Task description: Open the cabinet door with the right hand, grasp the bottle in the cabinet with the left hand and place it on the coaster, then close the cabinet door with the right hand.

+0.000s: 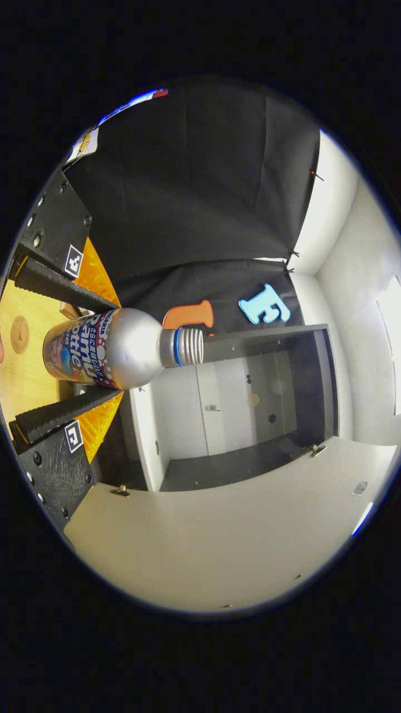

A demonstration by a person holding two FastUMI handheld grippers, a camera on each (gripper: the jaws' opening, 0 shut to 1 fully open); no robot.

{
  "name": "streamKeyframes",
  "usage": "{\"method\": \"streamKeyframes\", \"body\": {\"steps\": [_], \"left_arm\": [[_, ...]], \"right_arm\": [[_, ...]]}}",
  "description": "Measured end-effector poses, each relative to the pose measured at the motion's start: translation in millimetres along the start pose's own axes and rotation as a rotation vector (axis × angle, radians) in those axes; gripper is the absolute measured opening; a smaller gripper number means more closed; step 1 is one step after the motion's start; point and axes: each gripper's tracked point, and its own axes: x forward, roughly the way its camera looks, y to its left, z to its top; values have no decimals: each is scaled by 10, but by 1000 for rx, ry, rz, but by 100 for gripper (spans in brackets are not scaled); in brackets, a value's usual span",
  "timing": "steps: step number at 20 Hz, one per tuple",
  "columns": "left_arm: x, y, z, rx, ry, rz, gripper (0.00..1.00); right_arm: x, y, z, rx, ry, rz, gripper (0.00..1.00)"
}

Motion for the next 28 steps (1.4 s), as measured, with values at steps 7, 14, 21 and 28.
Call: {"method": "streamKeyframes", "body": {"steps": [7, 14, 21, 28], "left_arm": [[96, 223, -1396, 59, 39, 87, 78], [382, 349, -2500, -61, 171, 169, 78], [365, 332, -2678, -90, 168, 173, 78], [324, 310, -2648, -123, 148, 152, 98]], "right_arm": [[104, -77, -390, -79, 85, -72, 100], [197, 60, -824, -215, 205, -92, 100], [277, -88, -870, -165, 250, -131, 100], [226, -28, -980, -172, 272, -118, 100]]}}
